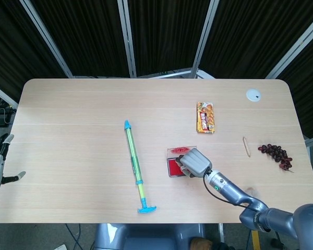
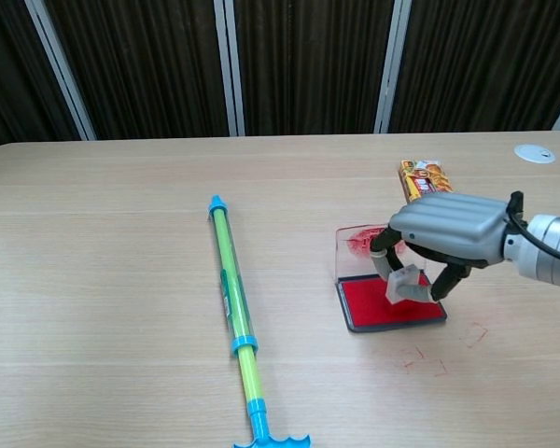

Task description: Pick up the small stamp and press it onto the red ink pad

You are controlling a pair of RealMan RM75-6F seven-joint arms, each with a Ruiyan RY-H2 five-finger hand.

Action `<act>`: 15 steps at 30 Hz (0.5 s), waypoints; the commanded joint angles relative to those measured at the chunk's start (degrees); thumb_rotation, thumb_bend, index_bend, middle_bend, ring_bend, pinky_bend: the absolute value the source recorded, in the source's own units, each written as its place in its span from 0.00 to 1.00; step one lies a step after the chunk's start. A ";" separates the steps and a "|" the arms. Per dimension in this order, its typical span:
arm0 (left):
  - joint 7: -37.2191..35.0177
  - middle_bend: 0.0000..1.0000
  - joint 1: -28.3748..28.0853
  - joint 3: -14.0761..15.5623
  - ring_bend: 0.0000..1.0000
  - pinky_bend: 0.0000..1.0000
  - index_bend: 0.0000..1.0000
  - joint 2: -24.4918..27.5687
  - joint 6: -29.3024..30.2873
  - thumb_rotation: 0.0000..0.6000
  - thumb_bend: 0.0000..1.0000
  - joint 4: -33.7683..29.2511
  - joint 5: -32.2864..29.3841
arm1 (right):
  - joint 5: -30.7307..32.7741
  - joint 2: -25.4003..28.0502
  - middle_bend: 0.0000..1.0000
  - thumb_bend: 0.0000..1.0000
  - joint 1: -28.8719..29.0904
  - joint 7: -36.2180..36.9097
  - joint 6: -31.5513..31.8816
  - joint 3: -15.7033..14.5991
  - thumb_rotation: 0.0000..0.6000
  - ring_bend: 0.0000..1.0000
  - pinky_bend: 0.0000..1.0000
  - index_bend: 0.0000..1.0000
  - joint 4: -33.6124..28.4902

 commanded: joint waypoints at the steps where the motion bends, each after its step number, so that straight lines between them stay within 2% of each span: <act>1: -0.41 0.00 0.13 0.09 0.00 0.00 0.00 0.22 0.23 1.00 0.00 -0.20 0.35 | -0.88 3.75 0.56 0.54 -0.74 0.77 2.71 0.22 1.00 0.80 0.96 0.53 -4.54; 7: -0.82 0.00 0.51 0.41 0.00 0.00 0.00 0.94 1.05 1.00 0.00 -1.44 1.46 | -2.67 9.34 0.56 0.54 -2.76 0.93 5.15 -2.10 1.00 0.80 0.96 0.53 -10.61; 15: -0.06 0.00 0.61 0.90 0.00 0.00 0.00 0.88 1.49 1.00 0.00 -2.18 2.48 | -6.47 9.06 0.56 0.54 -5.94 1.01 7.41 -6.83 1.00 0.80 0.96 0.53 -8.42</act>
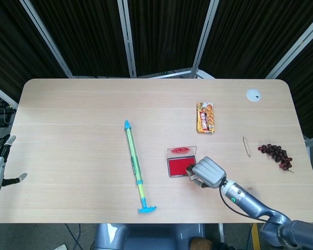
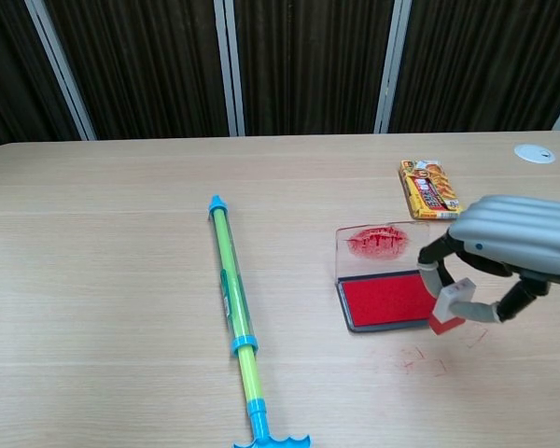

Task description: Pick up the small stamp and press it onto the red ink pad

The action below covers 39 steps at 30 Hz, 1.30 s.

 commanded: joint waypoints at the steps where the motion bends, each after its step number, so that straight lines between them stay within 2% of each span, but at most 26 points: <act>1: 0.34 0.00 -0.02 0.07 0.00 0.00 0.00 0.02 0.11 1.00 0.00 -0.31 0.16 | -1.48 -0.78 0.56 0.54 -1.06 0.23 0.94 -1.31 1.00 0.80 0.96 0.53 1.78; 14: 0.59 0.00 -0.08 -0.12 0.00 0.00 0.00 -0.11 -0.02 1.00 0.00 -0.11 -0.39 | -1.82 -3.87 0.56 0.54 -2.19 2.28 0.64 -1.65 1.00 0.80 0.96 0.50 6.20; 28: 0.44 0.00 -0.18 -0.22 0.00 0.00 0.00 -0.20 -0.29 1.00 0.00 0.14 -0.72 | -2.97 -5.28 0.49 0.34 -2.73 2.99 1.00 -2.21 1.00 0.80 0.96 0.43 9.04; 39: 0.40 0.00 -0.15 -0.16 0.00 0.00 0.00 -0.17 -0.21 1.00 0.00 0.09 -0.59 | -3.64 -4.93 0.44 0.30 -2.92 3.12 1.53 -2.41 1.00 0.80 0.96 0.39 8.88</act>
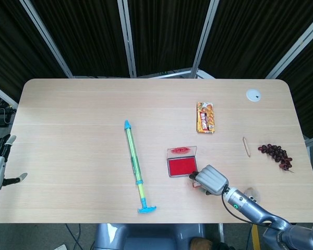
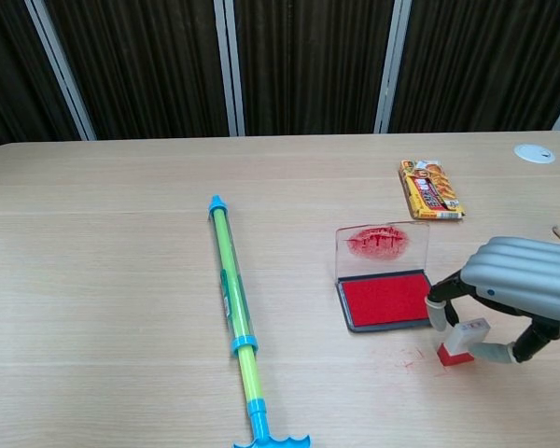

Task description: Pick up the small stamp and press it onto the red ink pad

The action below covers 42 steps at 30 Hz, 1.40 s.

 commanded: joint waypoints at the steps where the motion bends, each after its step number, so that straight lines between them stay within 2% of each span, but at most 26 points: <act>1: -0.09 0.00 0.01 0.03 0.00 0.00 0.00 0.00 0.03 1.00 0.00 0.05 0.11 | -0.22 0.19 0.43 0.29 -0.10 -0.06 0.36 -0.01 1.00 0.80 0.96 0.39 -0.16; 8: -0.82 0.00 0.10 0.09 0.00 0.00 0.00 0.51 0.14 1.00 0.00 -0.49 0.52 | -1.24 4.95 0.35 0.28 -1.26 0.29 5.32 0.43 1.00 0.80 0.96 0.34 -5.54; 14: -2.95 0.00 0.83 0.59 0.00 0.00 0.00 1.53 1.32 1.00 0.00 -0.96 2.34 | -4.19 12.80 0.30 0.27 -6.42 -1.90 18.76 0.79 1.00 0.80 0.96 0.28 -10.25; 17: -3.65 0.00 1.28 0.92 0.00 0.00 0.00 2.05 2.04 1.00 0.00 -1.36 3.23 | -4.10 15.13 0.27 0.24 -9.48 -1.86 24.62 1.40 1.00 0.80 0.95 0.26 -11.26; 20: -4.95 0.00 1.97 1.46 0.00 0.00 0.00 2.84 3.33 1.00 0.00 -1.98 5.00 | -1.61 17.01 0.22 0.11 -14.08 -1.92 31.25 2.89 1.00 0.75 0.81 0.23 -10.86; 21: -5.12 0.00 2.07 1.54 0.00 0.00 0.00 2.94 3.52 1.00 0.00 -2.00 5.27 | -1.24 17.11 0.18 0.05 -14.60 -1.89 31.73 3.05 1.00 0.70 0.73 0.20 -10.85; 23: -5.88 0.00 2.50 1.80 0.00 0.00 0.00 3.25 4.55 1.00 0.00 -2.17 6.49 | 1.97 18.22 0.09 0.00 -16.96 -1.25 32.41 3.55 1.00 0.55 0.56 0.13 -11.79; 25: -6.22 0.00 2.82 2.02 0.00 0.00 0.00 3.41 5.30 1.00 0.00 -2.15 7.35 | 4.86 19.78 0.01 0.00 -18.64 -0.37 31.83 3.64 1.00 0.27 0.29 0.03 -13.90; 27: -6.36 0.00 3.11 2.20 0.00 0.00 0.00 3.54 5.85 1.00 0.00 -2.06 7.91 | 8.64 21.98 0.00 0.00 -20.70 0.67 31.23 3.89 1.00 0.07 0.10 0.00 -17.43; 28: -6.40 0.00 3.21 2.25 0.00 0.00 0.00 3.54 6.01 1.00 0.00 -2.03 8.05 | 9.58 22.70 0.00 0.00 -21.32 0.47 31.17 4.05 1.00 0.01 0.04 0.00 -18.50; 30: -6.49 0.00 3.38 2.28 0.00 0.00 0.00 3.49 6.45 1.00 0.00 -1.96 8.40 | 10.72 23.53 0.00 0.00 -22.30 0.15 31.24 4.45 1.00 0.00 0.00 0.00 -19.89; 42: -7.57 0.00 3.87 2.34 0.00 0.00 0.00 2.97 8.22 1.00 0.00 -0.87 10.41 | 11.83 23.70 0.00 0.00 -26.32 -1.60 31.35 5.48 1.00 0.00 0.00 0.00 -21.13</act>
